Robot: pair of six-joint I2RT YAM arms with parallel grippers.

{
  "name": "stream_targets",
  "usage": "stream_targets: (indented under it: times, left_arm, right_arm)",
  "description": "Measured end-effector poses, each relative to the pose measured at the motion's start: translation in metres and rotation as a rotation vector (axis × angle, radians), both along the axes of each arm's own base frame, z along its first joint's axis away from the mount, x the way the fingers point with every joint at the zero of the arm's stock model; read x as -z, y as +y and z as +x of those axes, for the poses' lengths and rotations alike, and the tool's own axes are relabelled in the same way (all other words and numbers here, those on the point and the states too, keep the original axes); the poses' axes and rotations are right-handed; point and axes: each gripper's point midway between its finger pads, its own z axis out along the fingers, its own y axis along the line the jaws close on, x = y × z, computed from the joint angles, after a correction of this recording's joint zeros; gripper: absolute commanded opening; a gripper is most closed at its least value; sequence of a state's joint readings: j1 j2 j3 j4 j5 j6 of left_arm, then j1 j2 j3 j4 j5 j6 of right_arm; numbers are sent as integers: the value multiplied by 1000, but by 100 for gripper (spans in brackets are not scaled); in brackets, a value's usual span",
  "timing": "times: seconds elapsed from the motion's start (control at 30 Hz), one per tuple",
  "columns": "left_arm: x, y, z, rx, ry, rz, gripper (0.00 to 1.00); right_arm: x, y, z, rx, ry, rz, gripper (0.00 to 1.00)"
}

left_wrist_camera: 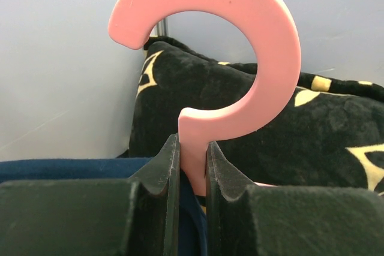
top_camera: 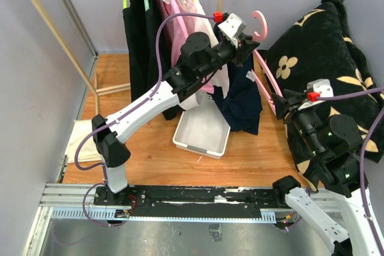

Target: Remove the t-shirt from the hanger

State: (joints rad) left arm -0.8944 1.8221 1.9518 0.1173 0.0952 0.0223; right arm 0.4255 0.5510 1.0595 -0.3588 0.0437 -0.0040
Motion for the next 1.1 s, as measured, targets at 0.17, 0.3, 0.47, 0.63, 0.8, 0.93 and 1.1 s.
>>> stream_targets:
  times: [0.17, 0.3, 0.47, 0.63, 0.8, 0.93, 1.1]
  left_arm:
    - [0, -1, -1, 8, 1, 2, 0]
    - [-2, 0, -2, 8, 0, 1, 1]
    - [-5, 0, -4, 13, 0, 5, 1]
    - [-8, -1, -8, 26, -5, 11, 30]
    - [-11, -3, -12, 39, -11, 4, 58]
    - [-17, -2, -14, 44, -27, -8, 66]
    - [-17, 6, -21, 46, -34, -13, 69]
  right_arm:
    - [0, 4, 2, -16, -10, -3, 7]
    - [-1, 6, 2, -30, -16, -1, 1]
    - [-2, 7, 0, -35, -41, 10, 1]
    - [-3, 4, -5, -34, -83, 28, 1]
    - [0, -2, -8, -6, -103, 40, 1]
    - [3, -8, -7, 23, -100, 43, 1]
    - [0, -12, -8, 40, -116, 52, 1]
